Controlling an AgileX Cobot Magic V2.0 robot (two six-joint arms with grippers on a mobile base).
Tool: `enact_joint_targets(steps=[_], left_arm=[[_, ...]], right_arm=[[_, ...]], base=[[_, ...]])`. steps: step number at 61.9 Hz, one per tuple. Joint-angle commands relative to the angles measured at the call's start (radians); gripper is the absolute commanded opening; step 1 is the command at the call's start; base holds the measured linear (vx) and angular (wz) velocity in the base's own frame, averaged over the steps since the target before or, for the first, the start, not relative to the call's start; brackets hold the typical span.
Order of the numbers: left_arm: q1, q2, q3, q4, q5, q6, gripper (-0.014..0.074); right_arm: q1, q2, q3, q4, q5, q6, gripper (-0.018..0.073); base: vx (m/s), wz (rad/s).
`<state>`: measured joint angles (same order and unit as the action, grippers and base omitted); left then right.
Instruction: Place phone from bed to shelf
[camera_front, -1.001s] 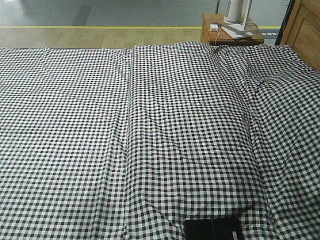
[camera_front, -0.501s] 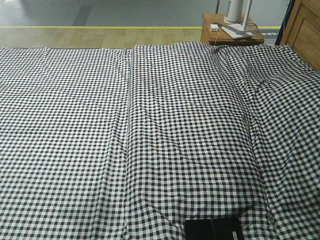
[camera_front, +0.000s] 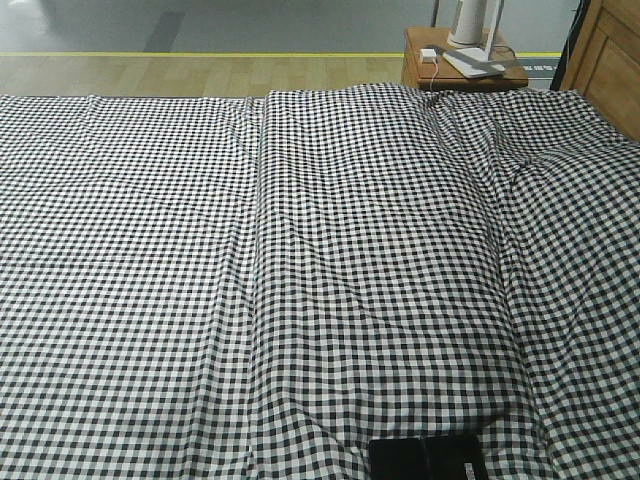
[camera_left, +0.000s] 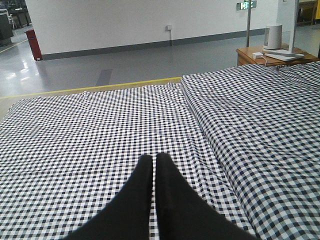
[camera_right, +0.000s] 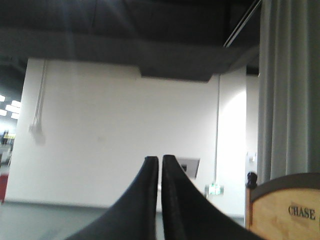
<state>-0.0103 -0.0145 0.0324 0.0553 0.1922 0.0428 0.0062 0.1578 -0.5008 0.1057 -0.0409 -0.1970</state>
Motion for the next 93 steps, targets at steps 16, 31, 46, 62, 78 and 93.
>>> enact_joint_targets(steps=[16,31,46,62,78,93], left_arm=[[-0.002,-0.009,-0.026,-0.005,-0.074,-0.004,0.0001],[-0.002,-0.009,-0.026,-0.005,-0.074,-0.004,0.0001],[-0.002,-0.009,-0.026,-0.005,-0.074,-0.004,0.0001],[-0.002,-0.009,-0.026,-0.005,-0.074,-0.004,0.0001],[-0.002,-0.009,-0.026,-0.005,-0.074,-0.004,0.0001],[-0.002,-0.009,-0.026,-0.005,-0.074,-0.004,0.0001]], right_arm=[[-0.006,0.398,-0.482,0.001,0.381,0.022,0.0152],[-0.006,0.584,-0.559,0.001,0.632,0.022,0.0549],[-0.006,0.718,-0.559,0.004,0.835,0.022,0.0724],[-0.006,0.843,-0.559,0.011,0.877,0.034,0.0680],[-0.117,1.005,-0.559,0.036,0.989,0.062,0.0673],[-0.365,1.207,-0.559,0.336,1.028,-0.213,0.0668]], base=[[0.00,0.00],[0.00,0.00],[0.00,0.00],[0.00,0.00],[0.00,0.00],[0.00,0.00]])
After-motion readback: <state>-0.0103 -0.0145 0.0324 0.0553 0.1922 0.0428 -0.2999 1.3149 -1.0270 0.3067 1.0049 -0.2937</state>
